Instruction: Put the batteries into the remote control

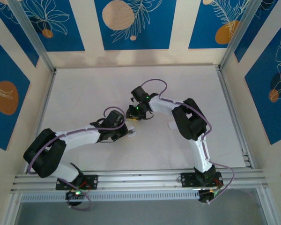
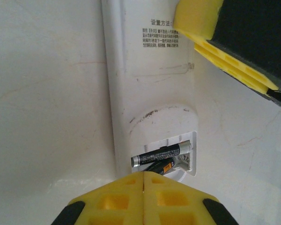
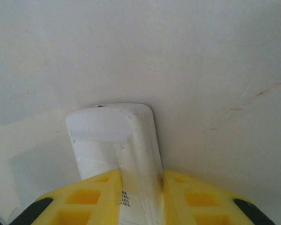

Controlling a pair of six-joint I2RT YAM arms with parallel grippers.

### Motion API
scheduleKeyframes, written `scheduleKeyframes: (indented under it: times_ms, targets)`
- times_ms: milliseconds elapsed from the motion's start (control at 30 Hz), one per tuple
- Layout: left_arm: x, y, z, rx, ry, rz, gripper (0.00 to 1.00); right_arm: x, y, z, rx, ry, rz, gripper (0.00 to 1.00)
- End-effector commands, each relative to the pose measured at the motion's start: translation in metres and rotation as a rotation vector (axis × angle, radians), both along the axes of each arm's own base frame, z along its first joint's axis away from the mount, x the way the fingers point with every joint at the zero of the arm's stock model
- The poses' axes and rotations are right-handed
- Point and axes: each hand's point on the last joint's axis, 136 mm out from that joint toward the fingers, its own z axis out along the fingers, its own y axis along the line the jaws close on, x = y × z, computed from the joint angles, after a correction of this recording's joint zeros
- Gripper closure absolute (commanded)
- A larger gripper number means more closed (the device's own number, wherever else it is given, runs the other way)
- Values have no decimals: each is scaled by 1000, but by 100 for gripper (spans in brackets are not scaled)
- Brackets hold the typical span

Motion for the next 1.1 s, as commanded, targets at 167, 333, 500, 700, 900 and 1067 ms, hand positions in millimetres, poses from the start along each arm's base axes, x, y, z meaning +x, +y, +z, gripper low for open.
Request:
scheduleKeyframes:
  times_ms: [167, 333, 500, 700, 900, 1067]
  targets:
    - [-12, 5, -1, -33, 22, 25, 95, -38, -21, -46, -140, 143, 4, 71]
    - [-15, 10, -7, -47, 23, 62, 96, -38, -21, -45, -140, 146, 0, 71]
    - [-13, 4, -7, -44, 23, 25, 94, -38, -21, -45, -142, 143, 1, 71]
    - [-5, -3, 4, -47, -17, -3, 91, -39, -21, -46, -144, 148, 2, 71]
    - [3, -1, 28, -39, -124, -40, 88, -38, -20, -45, -139, 145, 5, 71]
    - [7, 11, 57, 15, -229, -65, 85, -37, -20, -46, -140, 148, 4, 71]
